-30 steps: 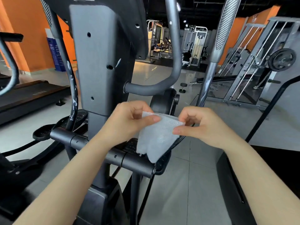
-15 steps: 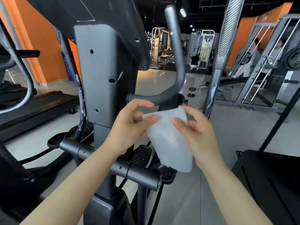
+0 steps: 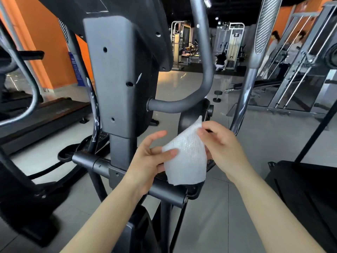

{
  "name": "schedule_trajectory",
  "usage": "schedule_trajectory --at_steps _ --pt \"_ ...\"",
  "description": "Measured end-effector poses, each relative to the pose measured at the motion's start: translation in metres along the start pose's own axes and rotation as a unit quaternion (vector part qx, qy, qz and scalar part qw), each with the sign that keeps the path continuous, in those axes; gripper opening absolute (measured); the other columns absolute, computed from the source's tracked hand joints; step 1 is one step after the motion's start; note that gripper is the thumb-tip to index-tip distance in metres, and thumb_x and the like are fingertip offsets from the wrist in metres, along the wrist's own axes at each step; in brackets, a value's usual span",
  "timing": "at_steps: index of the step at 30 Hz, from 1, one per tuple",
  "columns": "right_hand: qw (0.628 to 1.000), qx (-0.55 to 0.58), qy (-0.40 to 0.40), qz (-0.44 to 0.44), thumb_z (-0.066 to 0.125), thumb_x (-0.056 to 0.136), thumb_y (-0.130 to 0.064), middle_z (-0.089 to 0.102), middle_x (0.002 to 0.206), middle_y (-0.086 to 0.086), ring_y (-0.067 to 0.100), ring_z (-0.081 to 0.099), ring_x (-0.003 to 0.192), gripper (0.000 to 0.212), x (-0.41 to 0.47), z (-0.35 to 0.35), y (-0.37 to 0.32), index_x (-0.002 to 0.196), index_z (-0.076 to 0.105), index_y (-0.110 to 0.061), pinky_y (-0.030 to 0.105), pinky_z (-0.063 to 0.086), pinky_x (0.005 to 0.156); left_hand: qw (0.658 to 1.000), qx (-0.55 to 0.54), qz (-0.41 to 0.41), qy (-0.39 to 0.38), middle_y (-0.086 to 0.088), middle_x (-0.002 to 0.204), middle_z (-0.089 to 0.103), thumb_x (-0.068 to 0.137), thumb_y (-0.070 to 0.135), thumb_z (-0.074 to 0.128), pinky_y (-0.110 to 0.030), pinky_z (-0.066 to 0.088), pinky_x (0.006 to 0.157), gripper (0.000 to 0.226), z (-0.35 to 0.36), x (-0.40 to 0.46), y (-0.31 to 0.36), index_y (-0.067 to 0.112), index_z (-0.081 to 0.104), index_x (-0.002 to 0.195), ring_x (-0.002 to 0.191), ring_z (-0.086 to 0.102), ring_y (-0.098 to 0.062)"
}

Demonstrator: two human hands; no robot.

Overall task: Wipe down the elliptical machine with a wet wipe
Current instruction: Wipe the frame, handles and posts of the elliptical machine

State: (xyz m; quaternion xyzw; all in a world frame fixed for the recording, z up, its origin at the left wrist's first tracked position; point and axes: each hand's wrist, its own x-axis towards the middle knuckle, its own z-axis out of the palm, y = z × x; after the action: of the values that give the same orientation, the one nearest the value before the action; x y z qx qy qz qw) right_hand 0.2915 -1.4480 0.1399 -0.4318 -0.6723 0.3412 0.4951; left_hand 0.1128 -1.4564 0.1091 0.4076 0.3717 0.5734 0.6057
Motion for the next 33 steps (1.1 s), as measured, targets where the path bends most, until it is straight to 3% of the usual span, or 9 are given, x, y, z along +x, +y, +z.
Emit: schedule_trajectory --at_steps 1,3,10,17,21,24,28,31,33 --pt "0.999 0.021 -0.026 0.031 0.061 0.094 -0.018 0.066 0.067 -0.010 0.007 0.062 0.061 0.004 -0.001 -0.001 -0.002 0.097 0.063 -0.018 0.025 0.046 0.055 1.000 0.000 0.016 0.014 -0.005 0.073 0.071 0.059 0.006 0.075 -0.027 0.057 0.062 0.065 0.000 0.000 0.000 0.019 0.056 0.120 0.068 0.069 -0.016" --pt "0.991 0.041 -0.087 0.089 0.069 0.087 -0.011 0.075 0.081 -0.001 0.013 0.072 0.071 0.027 -0.003 0.000 -0.003 0.110 0.061 -0.021 0.023 0.051 0.053 0.999 0.014 0.045 0.027 -0.005 0.071 0.069 0.056 0.007 0.078 -0.030 0.056 0.066 0.067 0.001 -0.001 -0.001 0.020 0.056 0.119 0.071 0.067 -0.020" --pt "0.994 0.015 -0.090 0.062 0.059 0.091 0.002 0.076 0.089 0.004 0.022 0.072 0.083 0.034 -0.008 -0.010 -0.005 0.116 0.059 -0.022 0.029 0.057 0.068 0.994 0.031 0.097 0.047 0.004 0.059 0.065 0.055 0.008 0.079 -0.033 0.052 0.071 0.067 0.003 -0.008 -0.006 0.022 0.055 0.117 0.073 0.059 -0.024" --pt "0.986 -0.029 -0.161 0.013 0.053 0.095 0.001 0.075 0.102 -0.001 0.015 0.071 0.096 0.040 -0.008 -0.022 -0.014 0.119 0.057 -0.031 0.028 0.055 0.087 0.987 -0.130 -0.081 -0.052 -0.012 0.102 0.073 0.070 0.002 0.075 -0.027 0.058 0.064 0.067 -0.003 -0.013 -0.011 0.008 0.053 0.133 0.081 0.073 -0.019" --pt "0.984 -0.089 -0.136 -0.078 0.057 0.091 0.004 0.072 0.100 -0.022 0.000 0.066 0.099 0.044 -0.012 -0.029 -0.024 0.087 0.072 -0.036 0.013 0.047 0.087 0.990 -0.088 0.107 -0.028 0.000 0.076 0.075 0.064 -0.004 0.081 -0.028 0.058 0.069 0.080 -0.002 -0.013 -0.013 0.023 0.050 0.133 0.074 0.072 -0.015" --pt "0.984 -0.071 -0.115 -0.113 0.054 0.083 0.009 0.073 0.098 -0.017 0.009 0.069 0.095 0.042 -0.014 -0.033 -0.023 0.060 0.070 -0.023 0.015 0.049 0.081 0.974 -0.058 0.210 -0.060 0.000 0.078 0.074 0.061 0.007 0.074 -0.023 0.055 0.068 0.079 -0.004 -0.009 -0.015 0.030 0.046 0.131 0.066 0.068 -0.010" --pt "0.988 -0.021 -0.108 -0.105 0.054 0.087 0.012 0.074 0.085 -0.006 0.013 0.066 0.065 0.032 -0.009 -0.035 -0.019 0.080 0.068 -0.016 0.020 0.051 0.061 0.969 -0.023 0.233 -0.081 0.003 0.093 0.071 0.063 0.005 0.071 -0.022 0.053 0.061 0.061 -0.013 -0.001 -0.012 0.033 0.064 0.117 0.062 0.065 -0.010" --pt "0.989 -0.017 -0.117 -0.093 0.053 0.091 0.012 0.074 0.089 0.003 0.016 0.068 0.074 0.035 -0.006 -0.031 -0.020 0.106 0.061 -0.018 0.022 0.053 0.063 0.967 0.023 0.242 -0.079 0.005 0.095 0.071 0.067 -0.006 0.067 -0.020 0.051 0.061 0.048 -0.013 0.005 -0.003 0.033 0.074 0.093 0.067 0.066 -0.009" --pt "0.987 -0.041 -0.121 -0.098 0.053 0.090 0.013 0.073 0.092 0.003 0.012 0.069 0.076 0.030 -0.003 -0.029 -0.021 0.101 0.067 -0.011 0.019 0.053 0.065 0.966 0.030 0.236 -0.097 0.003 0.096 0.073 0.067 -0.004 0.067 -0.021 0.052 0.065 0.037 -0.015 0.008 0.002 0.029 0.076 0.083 0.075 0.069 -0.010"
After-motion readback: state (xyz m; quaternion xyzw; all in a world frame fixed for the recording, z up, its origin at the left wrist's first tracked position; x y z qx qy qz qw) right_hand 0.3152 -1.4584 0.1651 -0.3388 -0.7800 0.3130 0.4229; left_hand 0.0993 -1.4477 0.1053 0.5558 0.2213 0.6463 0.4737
